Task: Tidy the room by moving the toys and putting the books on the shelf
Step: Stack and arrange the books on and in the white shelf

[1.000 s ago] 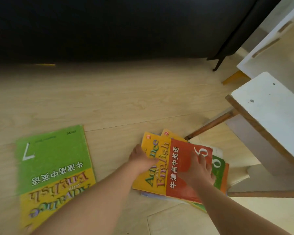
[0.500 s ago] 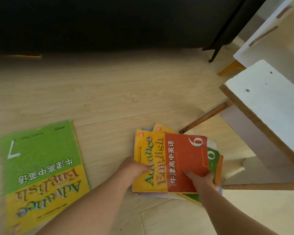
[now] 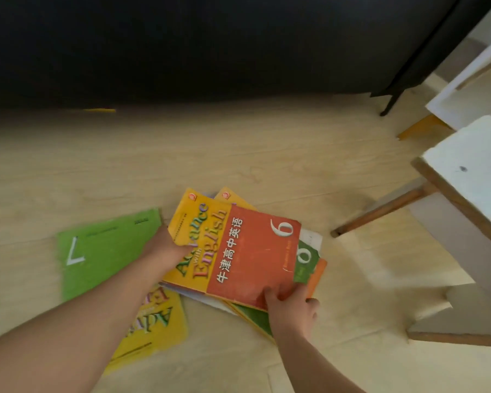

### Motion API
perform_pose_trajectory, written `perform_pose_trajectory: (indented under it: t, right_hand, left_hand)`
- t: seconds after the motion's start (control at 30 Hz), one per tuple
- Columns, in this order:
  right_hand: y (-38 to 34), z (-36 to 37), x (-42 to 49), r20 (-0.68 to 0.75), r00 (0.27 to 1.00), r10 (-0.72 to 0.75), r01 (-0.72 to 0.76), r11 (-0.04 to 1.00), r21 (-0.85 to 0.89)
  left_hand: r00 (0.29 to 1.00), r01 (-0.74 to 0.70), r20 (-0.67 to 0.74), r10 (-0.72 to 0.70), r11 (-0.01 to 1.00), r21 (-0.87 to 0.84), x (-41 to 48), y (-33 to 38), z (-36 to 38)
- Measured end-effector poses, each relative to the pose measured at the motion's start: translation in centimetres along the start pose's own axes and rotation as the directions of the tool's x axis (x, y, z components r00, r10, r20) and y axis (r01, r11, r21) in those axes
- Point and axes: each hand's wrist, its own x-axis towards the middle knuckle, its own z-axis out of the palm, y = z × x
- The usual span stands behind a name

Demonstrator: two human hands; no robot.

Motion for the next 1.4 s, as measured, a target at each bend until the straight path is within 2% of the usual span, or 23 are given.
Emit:
perform_pose_trajectory:
  t: [0.1, 0.2, 0.27, 0.33, 0.4, 0.47, 0.5, 0.57, 0.63, 0.7, 0.8, 0.83, 0.93, 0.97, 1.07, 1.13, 1.17, 1.2, 1.27, 1.3, 1.33, 1.37, 1.4]
  right_hand:
    - [-1.7, 0.7, 0.3, -0.016, 0.999, -0.05, 0.051, 0.997, 0.057]
    - [-3.6, -0.7, 1.7, -0.127, 0.98, -0.153, 0.147, 0.988, -0.054]
    - [-5.0, -1.5, 3.1, -0.082, 0.966, -0.243, 0.231, 0.963, -0.139]
    - [-5.8, -1.9, 4.6, 0.033, 0.947, -0.319, 0.313, 0.899, -0.305]
    - [-6.3, -2.0, 5.3, 0.127, 0.931, -0.342, 0.365, 0.851, -0.378]
    - [-6.4, -2.1, 5.0, 0.116, 0.944, -0.309, 0.329, 0.863, -0.384]
    - [-6.2, -2.1, 4.7, 0.097, 0.954, -0.285, 0.3, 0.868, -0.395]
    - [-4.9, -1.9, 3.8, 0.092, 0.972, -0.214, 0.233, 0.894, -0.383]
    - [-3.2, -1.2, 2.7, 0.13, 0.98, -0.151, 0.178, 0.958, -0.227]
    - [-1.9, -0.3, 1.7, 0.161, 0.979, -0.127, 0.152, 0.976, -0.158]
    - [-1.4, 0.9, 0.6, 0.223, 0.968, -0.117, 0.167, 0.962, -0.217]
    - [-1.5, 1.2, 0.3, 0.249, 0.963, -0.105, 0.154, 0.97, -0.188]
    - [-2.0, 1.9, -0.4, 0.353, 0.931, -0.091, 0.068, 0.995, 0.076]
    - [-2.1, 2.1, -0.7, 0.371, 0.923, -0.099, 0.055, 0.99, 0.129]
    - [-1.9, 2.1, -1.0, 0.346, 0.934, -0.092, 0.007, 0.971, 0.24]
    - [-1.7, 1.6, -0.9, 0.284, 0.956, -0.075, -0.017, 0.951, 0.308]
    - [-1.7, 1.4, -0.7, 0.25, 0.966, -0.067, -0.02, 0.944, 0.331]
    - [-1.7, 1.0, -0.5, 0.21, 0.976, -0.062, -0.016, 0.937, 0.35]
    - [-1.8, 0.4, -0.2, 0.143, 0.987, -0.067, 0.015, 0.941, 0.337]
    - [-1.9, 0.2, -0.2, 0.12, 0.99, -0.07, 0.029, 0.948, 0.316]
    - [-2.0, 0.1, -0.2, 0.103, 0.992, -0.076, 0.043, 0.954, 0.296]
    - [-1.9, 0.1, -0.1, 0.098, 0.992, -0.079, 0.049, 0.959, 0.278]
    - [-1.9, 0.1, -0.1, 0.091, 0.993, -0.082, 0.056, 0.966, 0.254]
  left_hand:
    - [0.998, 0.038, -0.045, -0.035, 0.997, 0.061, 0.3, -1.7, -1.5]
    - [0.99, 0.057, -0.136, -0.03, 0.978, 0.202, -0.6, -2.8, -1.6]
    - [0.949, 0.148, -0.301, -0.095, 0.976, 0.16, -2.2, -3.3, -0.9]
    - [0.898, 0.226, -0.383, -0.216, 0.974, -0.021, -3.7, -3.0, -0.2]
    - [0.877, 0.321, -0.296, -0.379, 0.92, -0.226, -3.8, -2.8, 0.5]
    - [0.866, 0.389, -0.168, -0.471, 0.845, -0.367, -3.0, -1.9, 0.8]
    - [0.874, 0.369, -0.147, -0.463, 0.83, -0.418, -2.5, -1.5, 0.9]
    - [0.907, 0.228, -0.194, -0.374, 0.822, -0.521, -1.9, -0.8, 0.9]
    - [0.918, 0.098, -0.238, -0.318, 0.763, -0.639, -1.6, -0.5, 0.8]
    - [0.911, 0.165, -0.183, -0.369, 0.734, -0.659, -2.2, -1.1, 1.3]
    - [0.909, 0.328, -0.048, -0.413, 0.784, -0.527, -3.3, -2.7, 2.5]
    - [0.909, 0.358, -0.004, -0.416, 0.786, -0.504, -3.4, -3.2, 2.5]
    - [0.918, 0.392, 0.195, -0.345, 0.718, -0.575, -3.2, -4.0, 1.0]
    - [0.928, 0.373, 0.236, -0.289, 0.731, -0.572, -3.5, -4.0, 0.5]
    - [0.981, 0.114, 0.192, -0.037, 0.907, -0.406, -4.3, -4.0, -0.5]
    - [0.966, -0.085, 0.224, 0.13, 0.977, -0.197, -4.4, -4.6, -1.4]
    - [0.949, -0.211, 0.229, 0.215, 0.977, -0.043, -4.1, -5.2, -1.9]
    - [0.935, -0.314, 0.222, 0.277, 0.937, 0.155, -3.7, -5.7, -2.3]
    - [0.903, -0.429, 0.226, 0.365, 0.734, 0.527, -3.2, -6.7, -2.7]
    - [0.886, -0.456, 0.247, 0.393, 0.634, 0.625, -3.2, -7.0, -2.7]
    - [0.879, -0.458, 0.244, 0.41, 0.58, 0.674, -3.4, -7.1, -2.3]
    - [0.892, -0.421, 0.209, 0.401, 0.567, 0.709, -3.6, -7.1, -2.0]
    - [0.931, -0.326, 0.126, 0.341, 0.63, 0.705, -3.7, -7.0, -1.6]
